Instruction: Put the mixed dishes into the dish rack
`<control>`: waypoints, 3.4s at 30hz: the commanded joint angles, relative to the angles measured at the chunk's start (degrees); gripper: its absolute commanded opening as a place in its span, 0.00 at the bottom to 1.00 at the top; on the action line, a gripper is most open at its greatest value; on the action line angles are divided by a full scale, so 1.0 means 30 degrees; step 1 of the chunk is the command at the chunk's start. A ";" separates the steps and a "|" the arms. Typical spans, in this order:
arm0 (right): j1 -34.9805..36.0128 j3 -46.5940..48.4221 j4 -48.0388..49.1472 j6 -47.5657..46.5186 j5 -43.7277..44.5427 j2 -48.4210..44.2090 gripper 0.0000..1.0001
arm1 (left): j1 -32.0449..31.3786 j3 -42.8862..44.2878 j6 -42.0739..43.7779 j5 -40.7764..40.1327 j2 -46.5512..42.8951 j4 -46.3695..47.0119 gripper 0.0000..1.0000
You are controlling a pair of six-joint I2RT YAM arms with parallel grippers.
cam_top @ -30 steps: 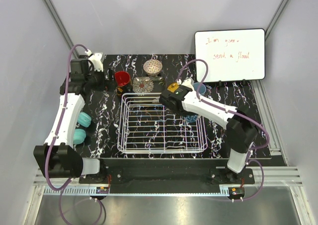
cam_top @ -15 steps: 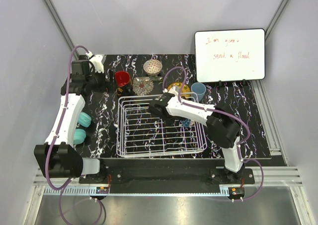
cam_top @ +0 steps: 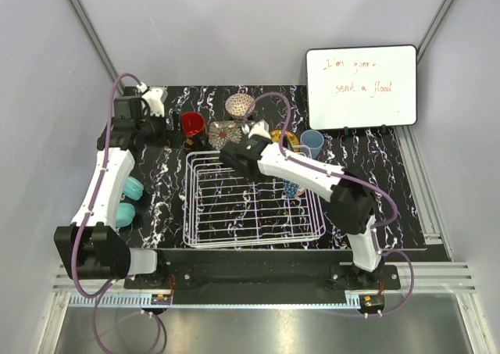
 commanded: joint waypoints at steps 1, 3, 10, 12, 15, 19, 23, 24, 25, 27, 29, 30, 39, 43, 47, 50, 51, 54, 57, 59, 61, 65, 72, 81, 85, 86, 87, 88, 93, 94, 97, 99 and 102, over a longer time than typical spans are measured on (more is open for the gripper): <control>0.0074 0.5144 -0.4939 -0.1469 0.0979 -0.2553 1.00 | 0.0079 -0.0128 0.0448 0.0144 0.0232 0.0895 0.99; -0.0421 0.7523 -0.4822 -0.2086 0.2355 -0.1536 1.00 | 0.0108 -0.0187 0.0653 0.0086 0.0262 0.0866 0.99; -0.4258 1.5765 0.2660 -0.5747 -0.2665 0.1195 1.00 | 0.0108 -0.1822 0.2435 -0.0411 -0.0498 -0.0832 0.98; -0.5429 1.5593 0.5127 -0.7033 -0.4137 0.1489 0.98 | 0.0079 -0.2439 0.2936 -0.0471 -0.0910 -0.1270 0.97; -0.7328 1.7541 0.8007 -0.6199 -0.7971 0.3066 0.84 | 0.0108 -0.2852 0.3407 -0.0618 -0.1232 -0.1478 0.97; -0.8918 2.1154 0.8683 -0.4787 -1.3330 0.6523 0.87 | 0.0079 -0.2824 0.3495 -0.0355 -0.1496 -0.1712 0.97; -0.9300 2.0078 1.0147 -0.4025 -1.4865 0.8311 0.92 | 0.0050 -0.2795 0.3583 -0.0149 -0.1730 -0.1859 0.97; -0.9446 2.0075 1.0323 -0.3907 -1.5186 0.8606 0.93 | 0.0021 -0.2824 0.3525 -0.0120 -0.1731 -0.1859 0.97; -0.9534 2.0104 1.0325 -0.3761 -1.5421 0.8899 0.93 | 0.0020 -0.2853 0.3554 -0.0062 -0.1789 -0.1888 0.97; -0.9710 1.9929 1.0703 -0.3409 -1.5861 0.9545 0.93 | -0.0009 -0.2911 0.3525 -0.0090 -0.1877 -0.1888 0.97; -0.9886 1.9637 1.1201 -0.3233 -1.6622 0.9954 0.94 | -0.0097 -0.2941 0.3612 -0.0207 -0.1965 -0.1975 0.97; -0.9916 1.9577 1.1697 -0.3145 -1.7089 1.0102 0.93 | -0.0126 -0.3028 0.3642 -0.0207 -0.1994 -0.1976 0.97; -1.0619 1.8902 1.2199 -0.1944 -1.8528 1.2211 0.93 | -0.0244 -0.3410 0.3642 -0.0294 -0.2111 -0.1800 0.97; -1.0795 1.9576 1.2463 -0.1651 -1.8968 1.3352 0.91 | -0.0243 -0.3264 0.3729 -0.0675 -0.2170 -0.1887 0.97; -1.1059 1.9577 1.2989 -0.1270 -1.9759 1.3911 0.88 | -0.0272 -0.3029 0.3818 -0.0852 -0.2112 -0.2093 0.97; -1.1117 1.9518 1.3225 -0.1269 -1.9964 1.4116 0.88 | -0.0272 -0.3000 0.3788 -0.0910 -0.2024 -0.2210 0.97; -1.1146 1.9518 1.3313 -0.1240 -2.0023 1.4175 0.88 | -0.0244 -0.3000 0.3788 -0.0940 -0.1966 -0.2210 0.97; -1.1147 1.9489 1.3459 -0.1065 -2.0198 1.4439 0.87 | -0.0244 -0.2854 0.3817 -0.1057 -0.1907 -0.2414 0.97; -1.1176 1.9489 1.3752 -0.0772 -2.0520 1.4702 0.86 | -0.0243 -0.2590 0.3992 -0.1261 -0.1819 -0.2707 0.97; -1.1147 1.9517 1.4247 -0.0538 -2.0580 1.4907 0.85 | -0.0273 -0.2385 0.3993 -0.1320 -0.1760 -0.2883 0.97; -1.1176 1.9547 1.4630 -0.0362 -2.0755 1.5083 0.84 | -0.0244 -0.2239 0.4022 -0.1496 -0.1672 -0.3029 0.97; -1.1147 1.9752 1.5188 -0.0536 -2.0494 1.5522 0.78 | -0.0273 -0.1799 0.3906 -0.1643 -0.1468 -0.3294 0.97; -1.1147 2.0044 1.5423 -0.0947 -2.0170 1.6050 0.68 | -0.0244 -0.1243 0.3730 -0.1497 -0.1174 -0.3440 0.97; -1.1264 2.0602 1.5714 -0.1006 -1.9555 1.6110 0.38 | -0.0272 -0.1124 0.3729 -0.1614 -0.1056 -0.3733 0.97; -1.1381 1.9696 1.6593 -0.0859 -1.9263 1.5466 0.29 | -0.0243 -0.1183 0.3583 -0.1555 -0.1057 -0.3733 0.97; -1.1381 1.9491 1.6595 -0.0946 -1.9175 1.5262 0.22 | -0.0243 -0.1183 0.3583 -0.1555 -0.1057 -0.3734 0.97; -1.1381 1.9344 1.6537 -0.1092 -1.9087 1.5173 0.19 | -0.0243 -0.1212 0.3583 -0.1555 -0.1057 -0.3734 0.97; -1.1352 1.9110 1.6478 -0.1297 -1.8709 1.4969 0.15 | -0.0243 -0.1213 0.3554 -0.1526 -0.1028 -0.3734 0.97; -1.1468 1.6825 1.6215 -0.3054 -1.6925 1.3094 0.02 | -0.0156 -0.1388 0.3554 -0.1233 -0.1027 -0.3471 0.97; -1.1498 1.6707 1.6127 -0.3172 -1.6744 1.2947 0.02 | -0.0156 -0.1446 0.3525 -0.1175 -0.0969 -0.3412 0.97; -1.1557 1.6383 1.5863 -0.3408 -1.6421 1.2565 0.02 | -0.0126 -0.1593 0.3525 -0.1057 -0.0969 -0.3265 0.97; -1.1557 1.6325 1.5687 -0.3466 -1.6158 1.2418 0.02 | -0.0126 -0.1623 0.3495 -0.0999 -0.0940 -0.3236 0.97; -1.1557 1.6208 1.5657 -0.3671 -1.6010 1.2096 0.04 | -0.0097 -0.1710 0.3554 -0.0998 -0.0852 -0.3207 0.97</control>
